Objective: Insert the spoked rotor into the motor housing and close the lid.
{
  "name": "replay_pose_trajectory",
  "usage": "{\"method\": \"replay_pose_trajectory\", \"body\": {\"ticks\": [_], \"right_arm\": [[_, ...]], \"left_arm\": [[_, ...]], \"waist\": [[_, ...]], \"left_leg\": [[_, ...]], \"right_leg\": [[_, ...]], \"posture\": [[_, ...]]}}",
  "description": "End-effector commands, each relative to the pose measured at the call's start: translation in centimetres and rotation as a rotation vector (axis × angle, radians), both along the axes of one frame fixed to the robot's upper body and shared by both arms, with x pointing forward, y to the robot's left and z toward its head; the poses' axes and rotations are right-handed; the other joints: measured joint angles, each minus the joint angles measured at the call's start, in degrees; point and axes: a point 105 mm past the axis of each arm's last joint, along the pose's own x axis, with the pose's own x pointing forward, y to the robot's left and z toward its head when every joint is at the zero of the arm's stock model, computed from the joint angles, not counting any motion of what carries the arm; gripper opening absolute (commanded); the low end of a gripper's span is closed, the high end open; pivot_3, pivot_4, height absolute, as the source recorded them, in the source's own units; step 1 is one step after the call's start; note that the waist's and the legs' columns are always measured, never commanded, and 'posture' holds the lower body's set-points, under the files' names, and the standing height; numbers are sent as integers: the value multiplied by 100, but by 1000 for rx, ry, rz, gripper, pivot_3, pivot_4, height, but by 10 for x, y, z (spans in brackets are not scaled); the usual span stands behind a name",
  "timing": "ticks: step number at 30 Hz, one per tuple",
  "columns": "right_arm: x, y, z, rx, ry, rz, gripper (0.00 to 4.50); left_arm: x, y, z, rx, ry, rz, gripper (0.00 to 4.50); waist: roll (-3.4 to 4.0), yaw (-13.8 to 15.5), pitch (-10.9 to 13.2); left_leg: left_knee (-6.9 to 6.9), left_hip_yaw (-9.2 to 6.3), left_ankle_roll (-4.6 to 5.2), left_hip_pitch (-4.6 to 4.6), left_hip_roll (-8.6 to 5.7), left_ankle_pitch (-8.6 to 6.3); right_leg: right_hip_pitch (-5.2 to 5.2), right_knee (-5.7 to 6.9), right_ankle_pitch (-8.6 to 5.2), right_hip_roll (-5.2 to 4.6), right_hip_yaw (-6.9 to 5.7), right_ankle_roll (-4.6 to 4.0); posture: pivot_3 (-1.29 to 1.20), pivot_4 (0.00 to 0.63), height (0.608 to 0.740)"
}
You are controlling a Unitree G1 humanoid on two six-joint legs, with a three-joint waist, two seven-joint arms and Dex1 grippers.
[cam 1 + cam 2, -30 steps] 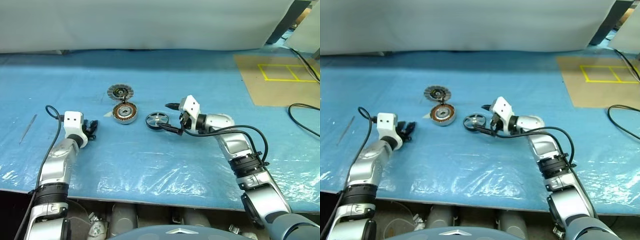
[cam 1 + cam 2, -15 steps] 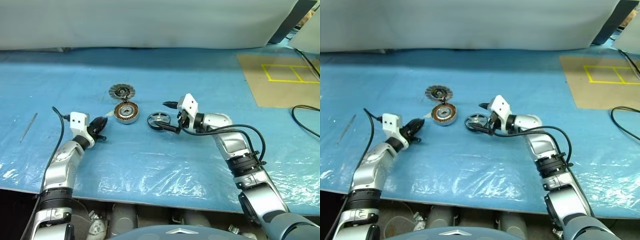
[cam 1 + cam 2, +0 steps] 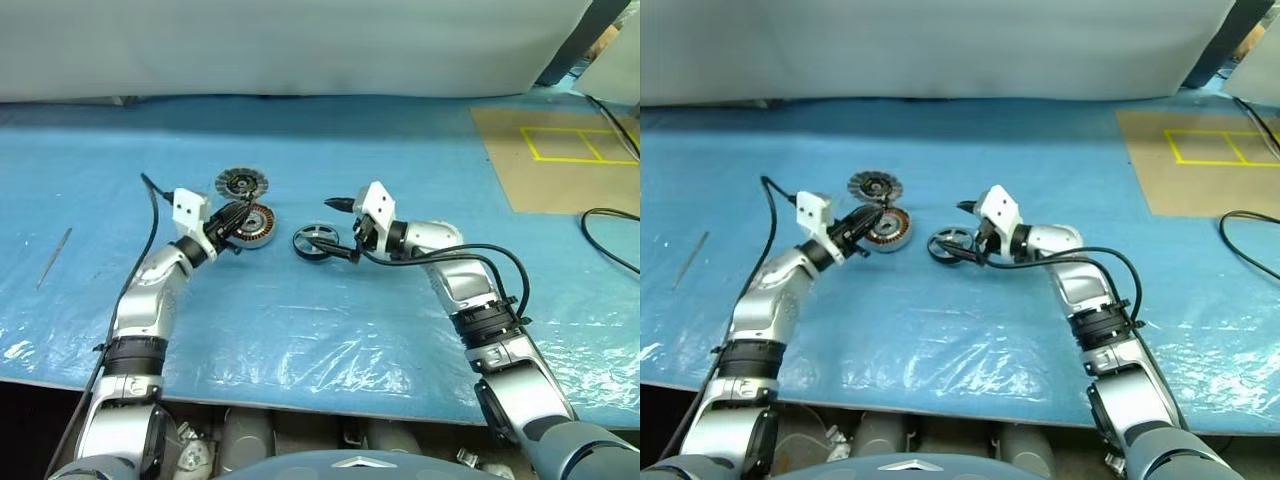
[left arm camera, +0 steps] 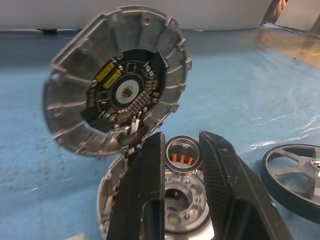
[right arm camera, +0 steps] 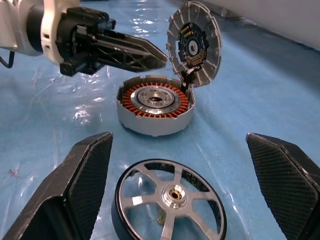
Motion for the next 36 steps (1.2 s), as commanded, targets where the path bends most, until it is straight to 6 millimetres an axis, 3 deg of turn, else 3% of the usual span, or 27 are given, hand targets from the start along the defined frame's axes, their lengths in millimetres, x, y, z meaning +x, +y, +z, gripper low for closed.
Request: {"method": "replay_pose_trajectory", "body": {"ticks": [1,5,11,17,27,28,33,36], "right_arm": [[2,0,14,14,-56,0,4500],[0,1,15,17,-56,2,4500],[0,13,19,38,-43,32,4500],[1,43,25,43,-47,111,4500],[17,88,19,-55,-1,142,4500],[19,92,16,-84,2,146,4500],[21,109,9,-185,1,195,4500],[19,122,4,-275,-15,247,4500]], "left_arm": [[5,-5,5,56,-27,-18,674],[2,0,6,50,-38,-6,674],[-37,18,5,35,-78,-47,674],[-53,67,-14,132,-34,187,674],[-59,75,-34,168,45,276,674],[-61,76,-38,170,57,277,1413],[-63,75,-40,168,60,261,3005],[-66,81,-35,188,9,257,3005]], "waist": [[0,-2,0],[0,-8,0],[0,-79,0],[0,-137,0],[-1,-145,0],[-1,-154,0],[-1,-151,0],[-1,-153,0]], "left_leg": [[0,0,1,0,0,1],[-7,-1,2,1,0,2],[-18,-2,0,0,1,1],[-16,-2,-2,3,4,-1],[1,-1,3,3,7,2],[0,-1,3,2,7,2],[-5,-1,3,-1,8,2],[-3,-1,4,-4,8,2]], "right_leg": [[0,0,0,0,0,0],[-1,1,1,1,0,2],[-5,-2,1,3,-4,2],[-3,-2,-1,3,-8,-2],[3,3,-13,1,-7,-28],[1,5,-13,1,-7,-28],[-2,5,-12,1,-10,-28],[-5,6,-12,0,-11,-30]], "posture": [[0,150,740],[0,150,740],[0,150,740],[0,150,740],[0,150,740],[0,150,740],[0,150,740],[0,150,740]]}}
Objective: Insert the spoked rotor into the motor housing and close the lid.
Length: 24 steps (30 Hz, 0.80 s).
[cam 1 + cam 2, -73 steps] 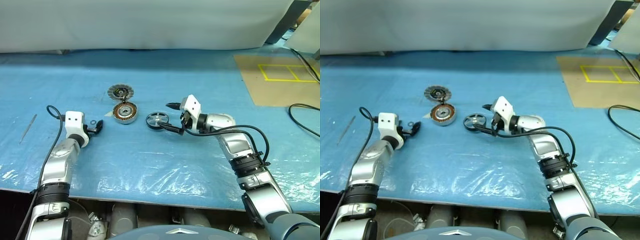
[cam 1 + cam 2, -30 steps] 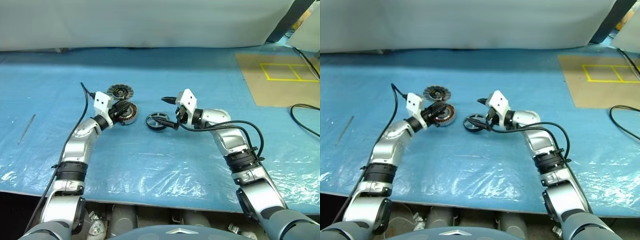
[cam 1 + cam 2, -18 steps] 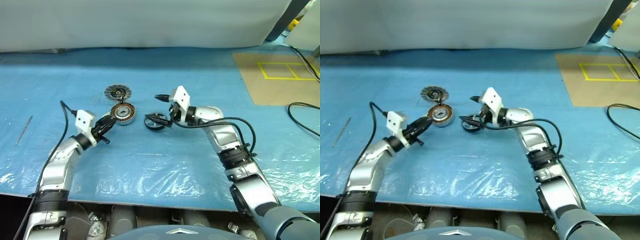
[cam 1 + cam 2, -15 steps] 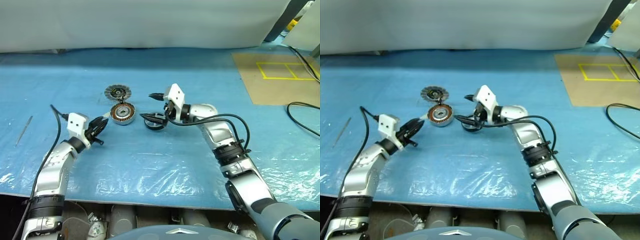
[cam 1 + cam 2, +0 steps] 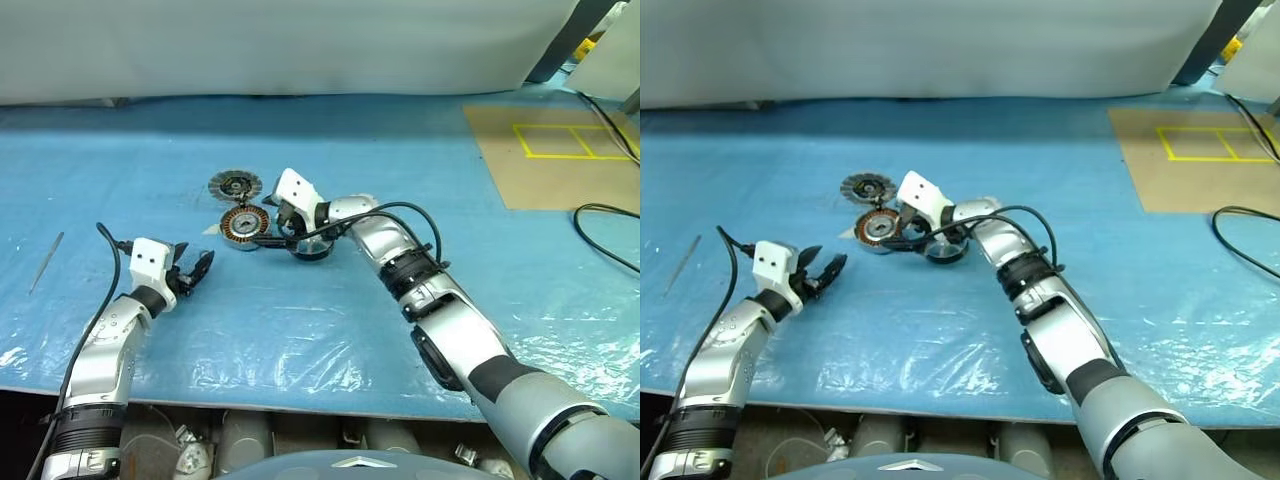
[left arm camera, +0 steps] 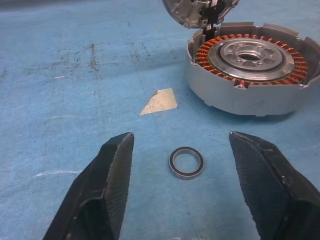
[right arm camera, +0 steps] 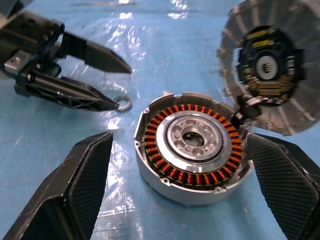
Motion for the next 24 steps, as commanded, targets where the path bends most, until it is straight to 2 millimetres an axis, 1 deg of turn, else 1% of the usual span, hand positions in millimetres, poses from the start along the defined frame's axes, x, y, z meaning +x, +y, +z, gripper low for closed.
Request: {"method": "replay_pose_trajectory", "body": {"ticks": [1,5,9,18,21,24], "right_arm": [[-3,19,10,-57,-65,83,4500],[-3,29,6,-135,-83,105,4500],[-2,32,-2,-218,-106,111,4500],[4,36,-7,-334,-190,87,4500],[2,39,-9,-358,-201,99,4500],[-1,41,-15,-400,-206,118,4500]], "left_arm": [[-4,10,16,44,-92,-12,3005],[-17,2,27,43,-183,-106,3005],[-26,-5,30,36,-222,-144,3005],[-35,-20,24,24,-225,-143,3005],[-37,-24,24,18,-225,-136,3005],[-38,-24,24,15,-227,-123,3005]], "waist": [[0,-1,0],[1,0,0],[2,6,1],[7,7,4],[12,8,7],[12,4,7]], "left_leg": [[1,0,0,-1,1,0],[2,4,0,0,10,-1],[2,7,0,-1,11,-1],[10,20,-1,1,21,-2],[10,24,-1,3,23,-2],[10,25,-1,3,24,-2]], "right_leg": [[-1,1,0,0,0,-1],[-4,2,3,1,-7,-10],[-5,2,3,1,-8,-12],[-8,7,4,2,-7,-15],[-8,9,4,4,-6,-16],[-11,12,4,5,-4,-16]], "posture": [[0,150,740],[0,150,740],[0,150,740],[0,150,740],[0,150,740],[0,150,740]]}}
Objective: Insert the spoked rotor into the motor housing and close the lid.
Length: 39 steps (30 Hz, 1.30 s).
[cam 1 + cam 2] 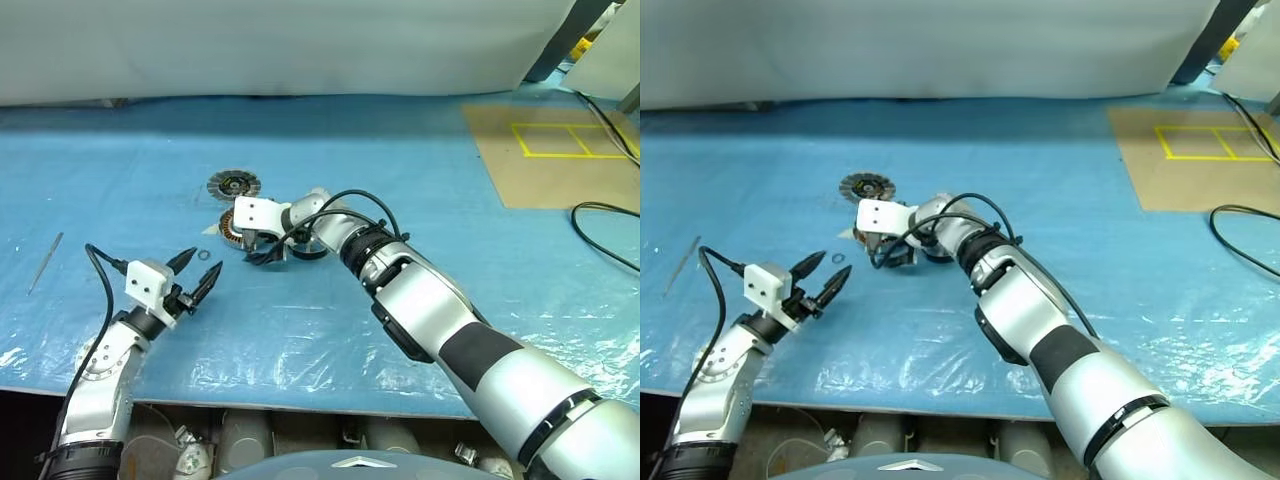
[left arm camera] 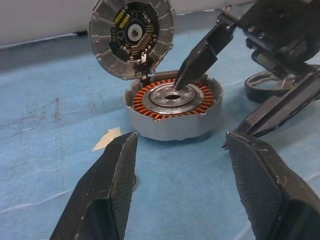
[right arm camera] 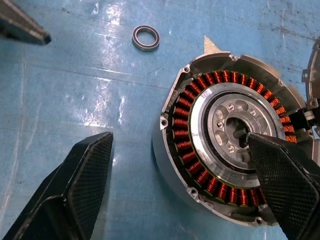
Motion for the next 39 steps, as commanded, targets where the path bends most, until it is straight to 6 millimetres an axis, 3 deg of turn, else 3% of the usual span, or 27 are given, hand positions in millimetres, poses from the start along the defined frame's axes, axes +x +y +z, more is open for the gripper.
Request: {"method": "replay_pose_trajectory", "body": {"ticks": [1,10,13,19,25,33,39], "right_arm": [[-3,9,7,-45,-61,53,4500],[-2,5,-10,-222,-139,50,4500],[-3,6,-10,-253,-144,58,3884],[-2,12,-1,-261,-180,62,1971],[-8,16,3,-243,-124,90,1971],[-32,16,2,-246,60,243,1971],[-61,19,-20,-292,116,396,1971]], "left_arm": [[-2,-1,13,11,-50,9,3005],[0,-8,19,3,-61,11,3005],[2,-9,23,5,-66,9,3044],[5,-9,26,11,-70,9,3044],[4,-7,27,18,-61,2,3044],[0,-5,24,20,-8,-50,3044],[1,-3,22,33,10,-71,3044]], "waist": [[1,-3,1],[21,23,12],[32,34,16],[38,34,18],[40,34,19],[39,-29,18],[38,-50,14]], "left_leg": [[0,1,0,0,1,0],[19,13,3,17,1,-3],[21,22,10,23,2,-7],[25,29,13,28,3,-9],[26,31,12,28,3,-8],[18,32,16,31,6,-11],[12,33,20,39,11,-14]], "right_leg": [[-2,2,0,1,0,0],[-3,54,-10,-7,8,-16],[-2,61,-11,-8,12,-16],[-2,63,-11,-8,20,-16],[-2,64,-11,-8,21,-16],[-6,64,-15,-5,23,-22],[-6,69,-20,2,23,-31]], "posture": [[0,150,740],[0,150,740],[0,150,740],[0,150,740],[0,150,740],[0,150,740],[0,150,740]]}}
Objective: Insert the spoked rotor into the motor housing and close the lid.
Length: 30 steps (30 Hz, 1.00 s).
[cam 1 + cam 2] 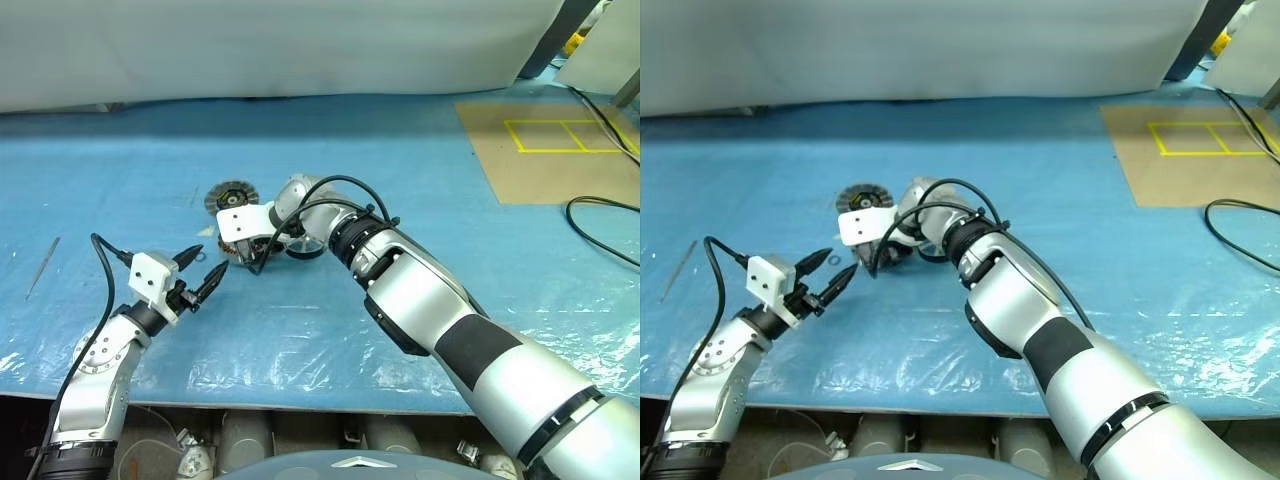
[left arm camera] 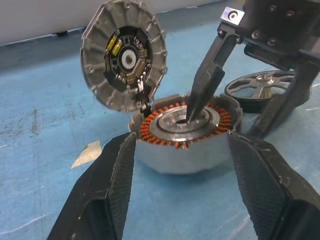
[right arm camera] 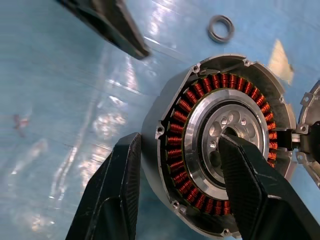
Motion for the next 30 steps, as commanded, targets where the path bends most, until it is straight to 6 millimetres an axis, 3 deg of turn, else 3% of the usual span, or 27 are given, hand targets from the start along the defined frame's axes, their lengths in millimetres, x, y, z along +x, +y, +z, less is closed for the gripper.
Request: {"method": "replay_pose_trajectory", "body": {"ticks": [1,5,8,9,14,18,25,30], "right_arm": [[-37,12,-31,-52,115,128,1971],[-57,10,-41,-66,173,179,1971],[-58,6,-47,-74,151,177,1971],[-57,3,-48,-74,145,172,2686],[-51,6,-32,-1,138,130,4310],[-44,5,0,91,138,111,4453],[-26,0,75,412,178,9,4453],[-6,-24,115,653,177,-82,4453]], "left_arm": [[0,0,10,11,-29,-20,3044],[-1,-1,11,10,-27,-29,3044],[-1,0,11,16,-21,-32,3044],[-2,0,10,18,-18,-32,3044],[-1,3,10,21,-11,-32,3044],[0,9,15,9,-27,-24,3044],[-8,27,17,0,-25,18,3044],[-5,48,19,13,-30,115,3044]], "waist": [[-1,-15,-2],[0,-48,-4],[7,-51,-16],[7,-53,-19],[12,-55,-17],[9,-32,-14],[-11,26,-4],[-14,41,-4]], "left_leg": [[-1,1,0,5,0,0],[-4,4,0,26,-1,-1],[-6,5,0,35,-3,-1],[-6,5,0,40,-4,-1],[-7,7,0,39,-4,-1],[-4,7,1,27,-4,-1],[-6,8,0,6,-4,0],[-10,9,-1,6,-5,0]], "right_leg": [[3,0,0,0,1,0],[16,0,0,-1,6,0],[25,0,-1,-1,7,1],[28,0,-1,-2,9,1],[26,-2,-1,-1,13,1],[18,-2,-1,-2,13,1],[1,-6,-1,1,13,2],[0,-7,-1,1,11,2]], "posture": [[0,150,740],[0,150,740],[0,150,740],[0,150,740],[0,150,740],[0,150,740],[0,150,740],[0,150,740]]}}
